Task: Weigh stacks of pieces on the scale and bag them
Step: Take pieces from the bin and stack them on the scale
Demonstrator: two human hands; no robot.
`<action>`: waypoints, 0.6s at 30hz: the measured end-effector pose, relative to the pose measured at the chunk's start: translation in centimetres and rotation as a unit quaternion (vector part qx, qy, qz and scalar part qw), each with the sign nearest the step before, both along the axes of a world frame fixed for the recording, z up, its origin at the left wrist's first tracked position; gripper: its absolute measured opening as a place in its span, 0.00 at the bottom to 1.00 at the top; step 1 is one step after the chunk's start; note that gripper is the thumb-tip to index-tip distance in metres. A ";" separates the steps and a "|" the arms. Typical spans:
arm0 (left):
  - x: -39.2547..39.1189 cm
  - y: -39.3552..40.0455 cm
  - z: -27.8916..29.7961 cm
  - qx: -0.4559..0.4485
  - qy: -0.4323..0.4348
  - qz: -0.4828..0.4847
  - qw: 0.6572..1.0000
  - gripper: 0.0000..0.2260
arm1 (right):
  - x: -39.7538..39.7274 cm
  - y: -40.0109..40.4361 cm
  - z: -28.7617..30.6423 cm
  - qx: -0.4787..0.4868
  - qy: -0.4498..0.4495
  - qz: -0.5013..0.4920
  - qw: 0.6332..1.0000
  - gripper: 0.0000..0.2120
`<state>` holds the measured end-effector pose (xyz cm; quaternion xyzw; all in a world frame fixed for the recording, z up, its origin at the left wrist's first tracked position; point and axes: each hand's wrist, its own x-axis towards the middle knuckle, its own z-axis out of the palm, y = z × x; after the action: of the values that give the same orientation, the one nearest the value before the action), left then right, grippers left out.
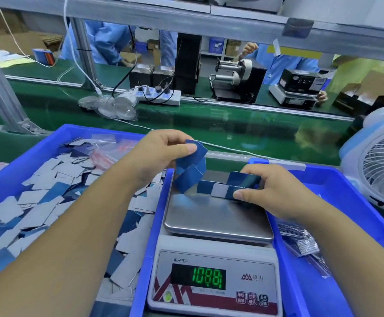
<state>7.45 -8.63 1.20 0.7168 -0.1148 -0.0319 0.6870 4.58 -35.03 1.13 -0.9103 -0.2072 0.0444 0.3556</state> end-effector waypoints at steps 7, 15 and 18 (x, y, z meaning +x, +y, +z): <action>-0.6 -2.9 -1.3 0.101 0.015 -0.011 0.995 0.06 | -1.0 1.6 -0.2 -0.026 -0.057 0.031 0.998 0.07; -0.3 -3.8 -1.7 0.155 0.017 0.063 0.986 0.04 | -0.9 2.1 -0.2 -0.050 -0.152 0.039 0.986 0.07; -0.3 -4.0 -1.8 0.208 0.002 0.068 0.976 0.06 | -0.9 2.3 -0.4 -0.050 -0.188 0.034 0.980 0.07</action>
<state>7.16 -12.61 -0.62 0.8500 -0.0555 -0.0098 0.5238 3.63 -32.75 0.74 -0.9115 -0.2985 -0.1049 0.2627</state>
